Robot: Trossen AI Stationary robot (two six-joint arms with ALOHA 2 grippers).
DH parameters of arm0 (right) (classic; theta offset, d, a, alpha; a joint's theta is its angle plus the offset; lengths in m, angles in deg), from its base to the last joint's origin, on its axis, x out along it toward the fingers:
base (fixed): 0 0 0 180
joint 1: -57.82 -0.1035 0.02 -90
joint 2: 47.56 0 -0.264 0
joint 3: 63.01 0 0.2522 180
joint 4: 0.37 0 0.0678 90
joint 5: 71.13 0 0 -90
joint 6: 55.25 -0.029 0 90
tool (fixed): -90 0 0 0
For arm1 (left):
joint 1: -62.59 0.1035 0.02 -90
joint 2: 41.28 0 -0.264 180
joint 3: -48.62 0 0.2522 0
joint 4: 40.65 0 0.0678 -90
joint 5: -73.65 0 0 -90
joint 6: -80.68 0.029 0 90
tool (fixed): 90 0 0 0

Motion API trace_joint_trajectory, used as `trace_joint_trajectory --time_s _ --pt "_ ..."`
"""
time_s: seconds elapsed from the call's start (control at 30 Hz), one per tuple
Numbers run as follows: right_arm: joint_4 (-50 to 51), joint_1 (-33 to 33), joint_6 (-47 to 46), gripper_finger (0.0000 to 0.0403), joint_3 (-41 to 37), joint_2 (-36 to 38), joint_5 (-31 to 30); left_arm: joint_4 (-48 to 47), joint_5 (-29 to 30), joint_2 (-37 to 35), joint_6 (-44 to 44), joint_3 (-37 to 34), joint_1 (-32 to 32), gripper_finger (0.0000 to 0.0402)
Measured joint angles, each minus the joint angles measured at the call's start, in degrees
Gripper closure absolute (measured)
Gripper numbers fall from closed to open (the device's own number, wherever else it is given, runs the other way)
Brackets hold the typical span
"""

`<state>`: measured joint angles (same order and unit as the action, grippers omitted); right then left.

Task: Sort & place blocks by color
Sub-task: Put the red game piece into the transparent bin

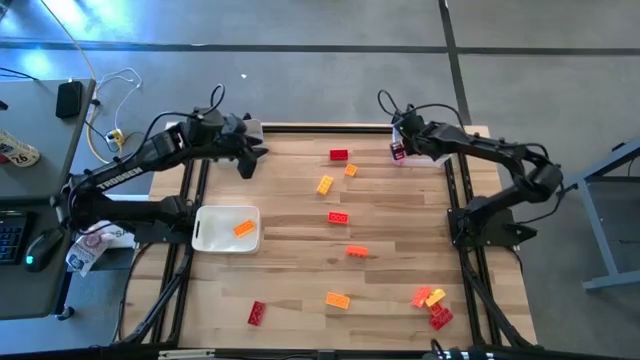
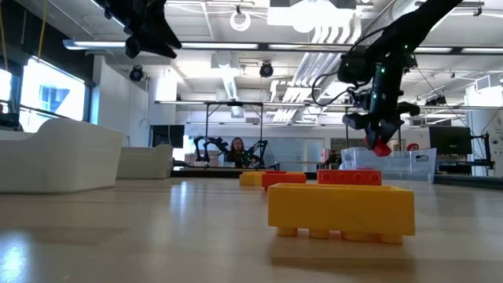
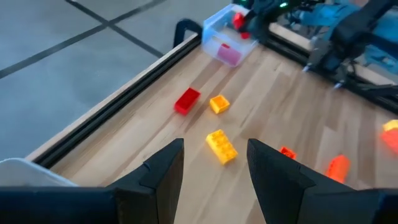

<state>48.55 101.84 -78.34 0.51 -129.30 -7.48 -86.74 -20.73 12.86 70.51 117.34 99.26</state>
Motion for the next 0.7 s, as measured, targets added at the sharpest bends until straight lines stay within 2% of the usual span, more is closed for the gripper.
trace_joint_trajectory --time_s 0.3,0.7 --pt "0.0 3.8 -0.9 0.0290 0.0 -3.5 5.4 0.7 0.2 4.4 -1.7 0.0 -4.7 0.0238" --pt "0.2 5.6 1.8 0.0261 0.0 -3.8 13.4 5.8 5.9 15.0 -1.7 0.0 -10.6 0.0238"
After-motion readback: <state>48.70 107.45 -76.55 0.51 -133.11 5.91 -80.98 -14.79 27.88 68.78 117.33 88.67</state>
